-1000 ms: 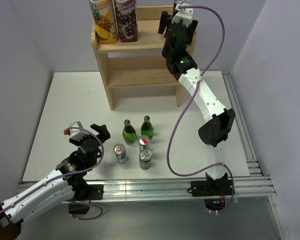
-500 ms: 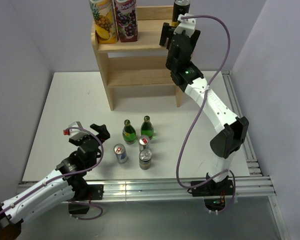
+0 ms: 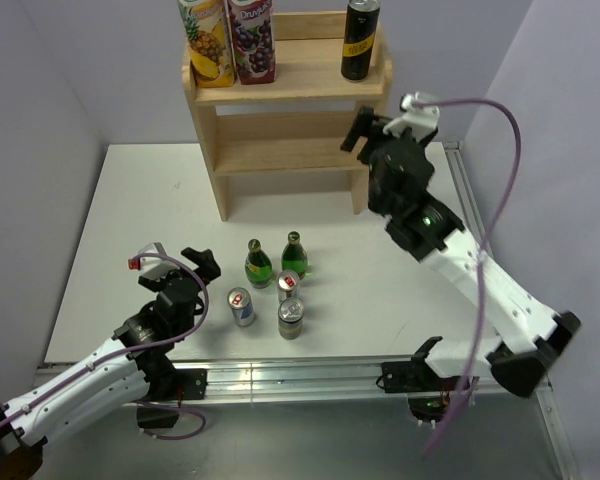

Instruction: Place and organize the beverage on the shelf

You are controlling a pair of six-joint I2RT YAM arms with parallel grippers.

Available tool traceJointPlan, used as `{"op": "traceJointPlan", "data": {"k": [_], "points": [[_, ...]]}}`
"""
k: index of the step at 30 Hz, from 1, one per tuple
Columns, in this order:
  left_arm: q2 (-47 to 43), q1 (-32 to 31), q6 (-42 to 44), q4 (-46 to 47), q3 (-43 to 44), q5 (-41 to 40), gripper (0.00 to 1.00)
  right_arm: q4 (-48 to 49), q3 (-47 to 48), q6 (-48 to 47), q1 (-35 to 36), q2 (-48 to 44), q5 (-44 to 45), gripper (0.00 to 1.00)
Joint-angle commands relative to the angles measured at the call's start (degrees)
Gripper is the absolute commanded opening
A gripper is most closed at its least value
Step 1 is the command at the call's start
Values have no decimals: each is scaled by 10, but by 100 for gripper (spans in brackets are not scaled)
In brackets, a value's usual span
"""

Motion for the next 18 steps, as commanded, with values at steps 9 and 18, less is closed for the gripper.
{"op": "traceJointPlan", "data": {"k": [9,18], "points": [[22,4,-3,18,2,5,99,-84,-311,157,235,-228,-90,89],[36,4,-1,20,7,3,99,-102,-500,321,387,-349,-54,93]]}}
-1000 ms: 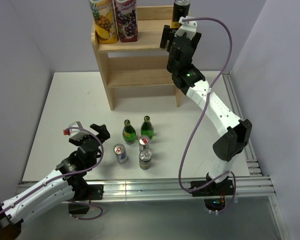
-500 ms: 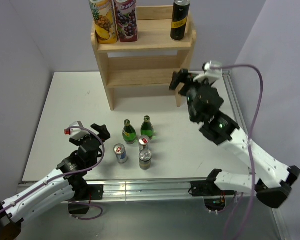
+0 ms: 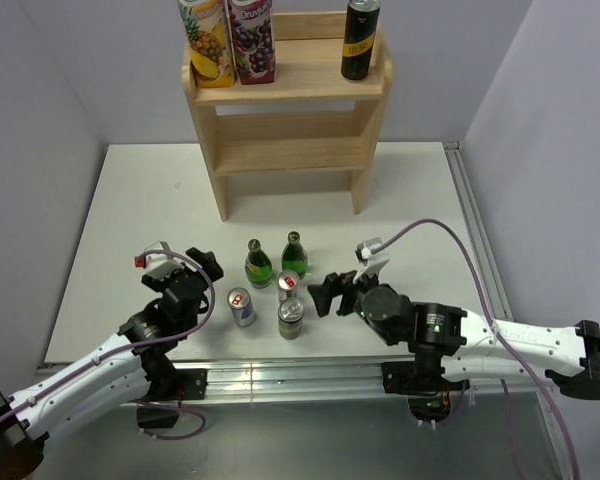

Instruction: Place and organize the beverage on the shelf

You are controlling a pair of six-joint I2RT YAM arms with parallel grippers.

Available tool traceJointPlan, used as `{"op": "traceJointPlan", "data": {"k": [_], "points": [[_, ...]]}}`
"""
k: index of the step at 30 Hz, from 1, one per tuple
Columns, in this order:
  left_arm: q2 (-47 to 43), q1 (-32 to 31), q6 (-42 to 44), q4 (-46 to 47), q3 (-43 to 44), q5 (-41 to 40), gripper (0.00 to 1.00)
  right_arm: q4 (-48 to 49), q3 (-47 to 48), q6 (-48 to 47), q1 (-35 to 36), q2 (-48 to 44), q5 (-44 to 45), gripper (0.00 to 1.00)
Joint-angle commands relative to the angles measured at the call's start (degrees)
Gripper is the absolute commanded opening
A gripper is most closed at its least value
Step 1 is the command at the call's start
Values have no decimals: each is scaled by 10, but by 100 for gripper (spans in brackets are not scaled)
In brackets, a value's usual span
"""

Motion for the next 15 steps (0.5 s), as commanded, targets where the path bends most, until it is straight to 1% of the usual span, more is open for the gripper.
{"op": "traceJointPlan", "data": {"k": [1,3,5,7,8,11,15], "points": [[3,2,-1,18,7,2,99,-19,-24,100,63,-34,46,93],[3,2,-2,18,7,1,99,-26,-34,113,88,-32,60,94],[3,2,-1,19,6,1,99,-27,-40,133,137,-23,76,95],[5,2,-1,21,6,2,99,-21,-43,155,173,-1,96,96],[6,2,-1,21,7,1,99,-20,-42,161,208,10,101,96],[8,1,-3,19,7,-1,99,-26,-39,203,254,62,132,98],[6,1,-4,20,6,0,99,66,-60,195,259,129,107,98]]}}
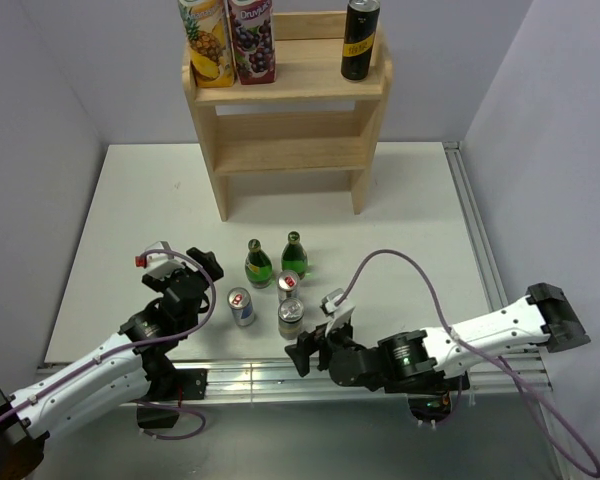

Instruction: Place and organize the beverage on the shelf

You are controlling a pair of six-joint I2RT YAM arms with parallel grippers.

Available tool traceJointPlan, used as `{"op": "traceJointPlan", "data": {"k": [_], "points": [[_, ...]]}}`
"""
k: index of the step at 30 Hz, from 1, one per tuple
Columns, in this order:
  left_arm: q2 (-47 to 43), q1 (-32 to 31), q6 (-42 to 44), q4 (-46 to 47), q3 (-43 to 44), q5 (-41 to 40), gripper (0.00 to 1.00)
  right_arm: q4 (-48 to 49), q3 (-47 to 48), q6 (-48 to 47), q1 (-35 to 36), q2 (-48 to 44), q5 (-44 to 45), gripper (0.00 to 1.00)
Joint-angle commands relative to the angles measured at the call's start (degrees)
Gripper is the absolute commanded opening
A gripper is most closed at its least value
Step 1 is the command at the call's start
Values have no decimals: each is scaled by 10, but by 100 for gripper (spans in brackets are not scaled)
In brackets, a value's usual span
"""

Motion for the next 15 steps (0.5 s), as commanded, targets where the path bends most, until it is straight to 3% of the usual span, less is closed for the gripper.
{"op": "traceJointPlan", "data": {"k": [1,11,15], "points": [[-2,1,-4,17,6,-1,99,78,-13,30,4,47,26,98],[-9,1,-1,22,2,3,99,238,-33,-2,-54,196,27,99],[-11,1,0,21,1,4,99,244,4,-9,-76,259,60,99]]}}
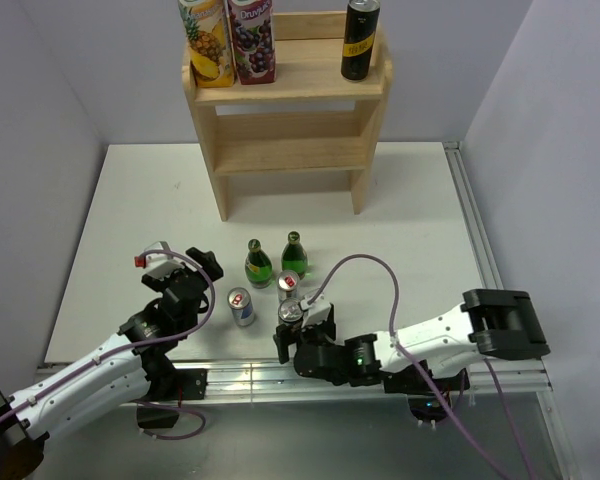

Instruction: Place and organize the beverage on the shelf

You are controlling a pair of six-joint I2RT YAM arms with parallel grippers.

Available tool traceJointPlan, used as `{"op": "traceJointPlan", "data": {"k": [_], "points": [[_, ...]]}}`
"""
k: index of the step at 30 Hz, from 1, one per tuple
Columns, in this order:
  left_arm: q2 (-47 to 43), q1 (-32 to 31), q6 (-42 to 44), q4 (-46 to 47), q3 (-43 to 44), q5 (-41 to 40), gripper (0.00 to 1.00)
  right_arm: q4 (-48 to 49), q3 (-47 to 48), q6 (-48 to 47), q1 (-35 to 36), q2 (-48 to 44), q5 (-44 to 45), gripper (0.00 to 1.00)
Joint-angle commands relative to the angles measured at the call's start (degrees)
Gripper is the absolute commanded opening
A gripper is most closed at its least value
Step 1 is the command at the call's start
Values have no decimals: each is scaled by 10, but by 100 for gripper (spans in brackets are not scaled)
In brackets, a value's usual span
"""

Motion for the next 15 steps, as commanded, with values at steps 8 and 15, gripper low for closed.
{"op": "traceJointPlan", "data": {"k": [8,15], "points": [[-14,1,2,21,-1,5,99,-35,99,105,-8,165,206,99],[1,1,7,28,3,9,99,-162,148,268,-12,238,293,99]]}}
